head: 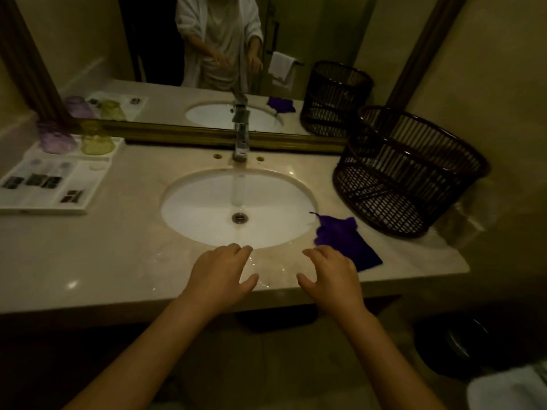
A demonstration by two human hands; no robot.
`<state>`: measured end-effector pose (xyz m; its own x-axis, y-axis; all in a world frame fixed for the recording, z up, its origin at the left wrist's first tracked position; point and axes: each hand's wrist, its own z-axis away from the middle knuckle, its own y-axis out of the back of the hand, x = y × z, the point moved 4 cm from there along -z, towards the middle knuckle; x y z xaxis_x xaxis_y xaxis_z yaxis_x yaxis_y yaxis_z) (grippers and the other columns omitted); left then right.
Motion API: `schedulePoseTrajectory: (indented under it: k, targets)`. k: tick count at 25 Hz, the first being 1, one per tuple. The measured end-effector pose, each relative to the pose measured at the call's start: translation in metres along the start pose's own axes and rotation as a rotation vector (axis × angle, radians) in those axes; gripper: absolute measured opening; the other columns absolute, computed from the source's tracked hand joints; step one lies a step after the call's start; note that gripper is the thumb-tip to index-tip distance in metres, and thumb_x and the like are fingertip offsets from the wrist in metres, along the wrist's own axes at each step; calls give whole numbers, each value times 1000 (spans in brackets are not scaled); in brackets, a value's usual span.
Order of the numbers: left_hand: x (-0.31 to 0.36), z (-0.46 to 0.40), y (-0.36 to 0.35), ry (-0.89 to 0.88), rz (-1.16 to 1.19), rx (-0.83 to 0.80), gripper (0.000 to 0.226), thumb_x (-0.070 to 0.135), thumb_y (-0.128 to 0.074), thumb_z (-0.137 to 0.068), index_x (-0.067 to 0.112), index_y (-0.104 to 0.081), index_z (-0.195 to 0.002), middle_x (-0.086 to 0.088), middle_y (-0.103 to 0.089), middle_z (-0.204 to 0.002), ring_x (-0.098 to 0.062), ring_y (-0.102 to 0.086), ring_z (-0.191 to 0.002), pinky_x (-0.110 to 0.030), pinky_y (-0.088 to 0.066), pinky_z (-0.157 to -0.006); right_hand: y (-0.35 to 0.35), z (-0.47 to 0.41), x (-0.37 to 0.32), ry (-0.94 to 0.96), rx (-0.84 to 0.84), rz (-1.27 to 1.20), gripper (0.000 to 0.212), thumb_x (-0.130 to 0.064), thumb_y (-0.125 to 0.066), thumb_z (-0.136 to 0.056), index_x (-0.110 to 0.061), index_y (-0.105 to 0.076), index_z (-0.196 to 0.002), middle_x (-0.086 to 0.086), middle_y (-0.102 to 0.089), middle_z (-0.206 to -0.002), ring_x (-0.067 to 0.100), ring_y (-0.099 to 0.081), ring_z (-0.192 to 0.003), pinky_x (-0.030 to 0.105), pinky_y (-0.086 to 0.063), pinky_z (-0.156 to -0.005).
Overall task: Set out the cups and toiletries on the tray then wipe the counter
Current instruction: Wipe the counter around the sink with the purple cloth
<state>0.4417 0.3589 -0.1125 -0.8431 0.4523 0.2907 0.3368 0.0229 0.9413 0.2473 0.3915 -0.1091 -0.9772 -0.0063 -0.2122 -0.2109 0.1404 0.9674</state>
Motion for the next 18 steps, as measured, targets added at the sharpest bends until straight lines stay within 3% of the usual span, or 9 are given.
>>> schedulePoseTrajectory:
  k: [5,11,15,18]
  targets:
    - [61,-21,-29,-27,107,-16,52,47,-44,-87,26,-40,-134,3,-54,-132,-17,-52,-115,-31,-43,-89,15,6,70,-65,57,-47,45,-34,-58,-84,-19,-51,-126,1,-57,-125,17,-52,-111,35,-41,-96]
    - [113,-83,-81,-112,175,-97,50,45,-46,-88,26,-40,-134,2,-54,-132,-16,-52,-114,-29,-42,-90,11,-31,152,-135,25,-51,46,-28,-59,-85,-19,-48,-129,0,-56,-129,16,-50,-117,33,-43,-98]
    - [136,-134,-111,-114,186,-138,49,43,-48,-87,24,-42,-131,0,-55,-128,-17,-53,-110,-30,-46,-87,1,-63,189,-68,-99,-27,50,-25,-60,-84,-20,-44,-132,1,-52,-131,17,-48,-117,34,-43,-99]
    - [151,-164,-140,-133,110,-188,56,41,-50,-86,20,-37,-135,-6,-46,-138,-22,-45,-122,-34,-42,-97,-13,-87,208,3,-151,-9,52,-23,-59,-84,-20,-42,-134,3,-49,-134,19,-46,-120,33,-41,-99]
